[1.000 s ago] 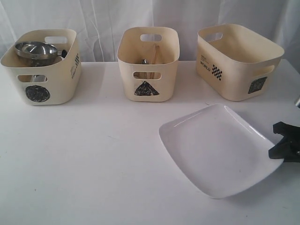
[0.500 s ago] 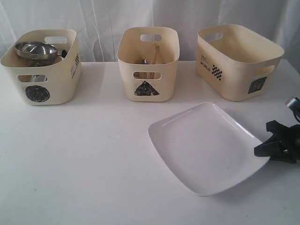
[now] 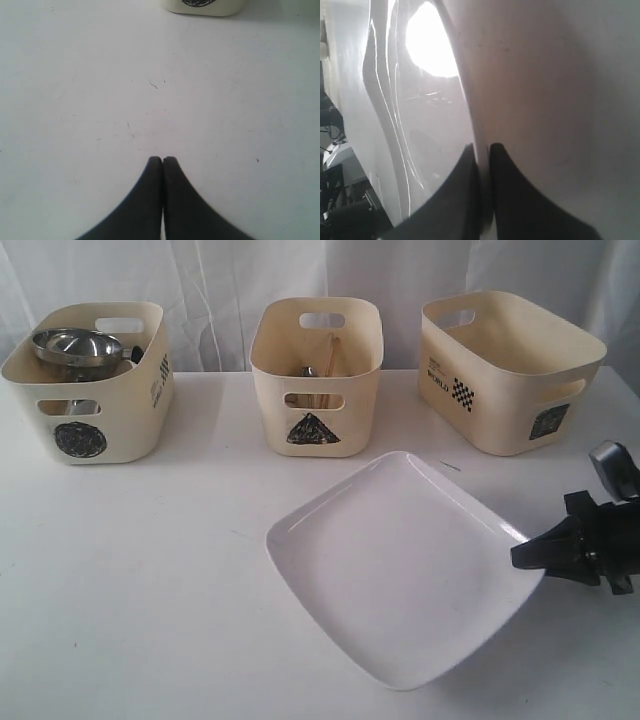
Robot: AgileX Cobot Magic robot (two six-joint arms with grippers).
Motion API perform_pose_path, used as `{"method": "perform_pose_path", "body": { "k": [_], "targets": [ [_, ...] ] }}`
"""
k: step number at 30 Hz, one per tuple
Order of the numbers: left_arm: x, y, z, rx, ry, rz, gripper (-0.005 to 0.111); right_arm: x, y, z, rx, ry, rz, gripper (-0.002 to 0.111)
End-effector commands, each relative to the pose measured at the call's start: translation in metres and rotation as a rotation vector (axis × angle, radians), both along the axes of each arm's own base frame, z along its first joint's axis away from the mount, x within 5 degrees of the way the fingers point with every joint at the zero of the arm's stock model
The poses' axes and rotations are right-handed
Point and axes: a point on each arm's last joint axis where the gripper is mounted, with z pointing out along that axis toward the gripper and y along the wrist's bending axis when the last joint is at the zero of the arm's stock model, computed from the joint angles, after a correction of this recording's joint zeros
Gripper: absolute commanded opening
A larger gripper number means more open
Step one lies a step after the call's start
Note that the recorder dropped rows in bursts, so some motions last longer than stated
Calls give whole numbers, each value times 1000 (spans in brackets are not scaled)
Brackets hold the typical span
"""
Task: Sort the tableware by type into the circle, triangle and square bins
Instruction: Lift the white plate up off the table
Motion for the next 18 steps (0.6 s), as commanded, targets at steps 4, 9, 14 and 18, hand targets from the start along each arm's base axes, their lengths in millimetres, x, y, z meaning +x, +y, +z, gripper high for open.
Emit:
{"method": "perform_pose_path", "body": {
  "k": [4, 9, 14, 18],
  "targets": [
    [-2, -1, -4, -14, 36, -9, 0, 2, 3, 8, 89, -29, -28, 0],
    [-2, -1, -4, -14, 36, -9, 0, 6, 4, 11, 120, -14, -80, 0],
    [-2, -1, -4, -14, 36, -9, 0, 9, 19, 28, 130, 12, -76, 0],
    [-2, -1, -4, -14, 36, -9, 0, 13, 27, 57, 101, -54, -58, 0]
  ]
}}
